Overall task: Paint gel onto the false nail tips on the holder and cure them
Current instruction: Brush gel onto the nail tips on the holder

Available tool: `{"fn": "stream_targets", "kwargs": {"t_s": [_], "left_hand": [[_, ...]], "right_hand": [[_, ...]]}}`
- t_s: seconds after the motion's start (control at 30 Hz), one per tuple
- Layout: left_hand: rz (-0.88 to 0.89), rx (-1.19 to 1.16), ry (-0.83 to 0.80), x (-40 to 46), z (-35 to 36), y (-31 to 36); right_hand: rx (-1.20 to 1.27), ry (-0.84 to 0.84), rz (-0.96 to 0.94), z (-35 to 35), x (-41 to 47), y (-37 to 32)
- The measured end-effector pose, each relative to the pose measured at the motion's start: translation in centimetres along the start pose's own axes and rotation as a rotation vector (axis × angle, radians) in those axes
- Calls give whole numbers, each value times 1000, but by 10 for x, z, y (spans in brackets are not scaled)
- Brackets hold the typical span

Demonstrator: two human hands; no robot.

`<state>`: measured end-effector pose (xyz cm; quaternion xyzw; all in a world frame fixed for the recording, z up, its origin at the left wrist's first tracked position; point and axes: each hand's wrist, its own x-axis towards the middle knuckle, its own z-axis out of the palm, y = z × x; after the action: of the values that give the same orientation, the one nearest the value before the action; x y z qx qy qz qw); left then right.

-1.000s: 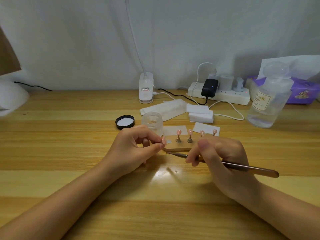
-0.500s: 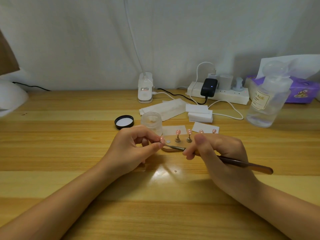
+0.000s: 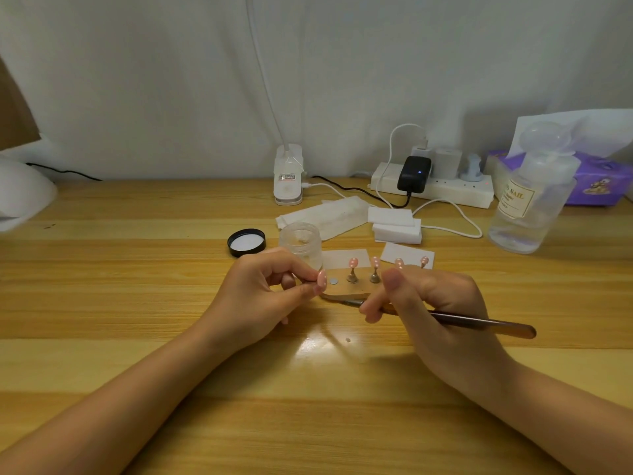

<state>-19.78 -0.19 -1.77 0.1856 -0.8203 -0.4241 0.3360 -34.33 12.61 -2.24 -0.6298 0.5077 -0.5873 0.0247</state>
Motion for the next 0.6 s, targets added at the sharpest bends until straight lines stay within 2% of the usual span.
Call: {"fn": "stream_targets", "kwargs": {"t_s": [0.17,0.4,0.6], "left_hand": [[-3,-4,0,0,0,0],[-4,-6,2,0,0,-1],[-6,19,11,0,0,-1]], "right_hand": [[-2,53,32,0,2,-3],[-100,1,-17,1,3,2],[-19,25,-6,0,0,0]]}}
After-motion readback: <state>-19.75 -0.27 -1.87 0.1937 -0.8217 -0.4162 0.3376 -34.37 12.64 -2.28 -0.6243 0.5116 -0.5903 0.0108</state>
